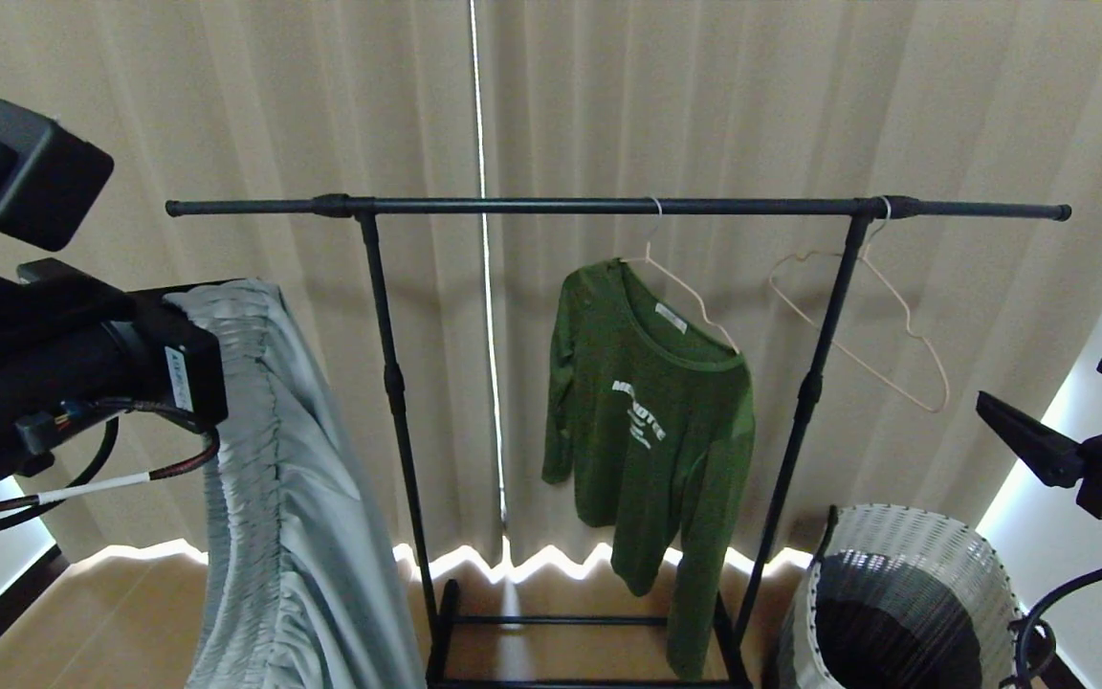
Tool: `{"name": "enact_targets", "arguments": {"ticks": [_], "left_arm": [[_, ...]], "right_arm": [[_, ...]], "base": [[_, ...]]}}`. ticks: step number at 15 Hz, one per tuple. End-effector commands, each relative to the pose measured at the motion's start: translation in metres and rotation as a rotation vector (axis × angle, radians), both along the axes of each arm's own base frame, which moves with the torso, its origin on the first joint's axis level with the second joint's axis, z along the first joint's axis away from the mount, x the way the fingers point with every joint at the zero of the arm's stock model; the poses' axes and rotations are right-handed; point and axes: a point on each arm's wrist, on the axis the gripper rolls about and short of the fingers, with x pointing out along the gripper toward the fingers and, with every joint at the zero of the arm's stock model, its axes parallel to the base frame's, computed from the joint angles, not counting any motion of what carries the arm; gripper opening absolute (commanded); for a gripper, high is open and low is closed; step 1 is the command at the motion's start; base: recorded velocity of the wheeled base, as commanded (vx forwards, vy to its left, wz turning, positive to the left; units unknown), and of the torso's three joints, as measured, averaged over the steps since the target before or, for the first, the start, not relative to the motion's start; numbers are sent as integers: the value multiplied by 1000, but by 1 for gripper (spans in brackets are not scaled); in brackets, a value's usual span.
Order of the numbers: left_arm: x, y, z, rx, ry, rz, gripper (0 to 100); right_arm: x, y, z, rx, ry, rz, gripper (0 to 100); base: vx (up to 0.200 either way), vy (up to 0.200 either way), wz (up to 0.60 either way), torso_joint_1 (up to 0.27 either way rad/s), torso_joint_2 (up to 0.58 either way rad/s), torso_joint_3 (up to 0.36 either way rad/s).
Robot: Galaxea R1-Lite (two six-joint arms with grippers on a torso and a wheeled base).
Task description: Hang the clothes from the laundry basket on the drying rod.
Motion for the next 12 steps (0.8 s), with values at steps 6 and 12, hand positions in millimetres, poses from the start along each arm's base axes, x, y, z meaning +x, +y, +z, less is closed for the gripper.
{"name": "enact_targets", "arguments": {"ticks": [6, 12], "left_arm": [[-12, 19, -3, 23, -24, 72, 0], [-12, 18, -6, 26, -15, 66, 0]], "right_arm": [[15, -13, -16, -1, 84, -69, 100], [14, -12, -15, -1, 76, -70, 100]], "base": [[0, 0, 0, 201, -416, -214], [0, 0, 0, 12, -23, -10]]}}
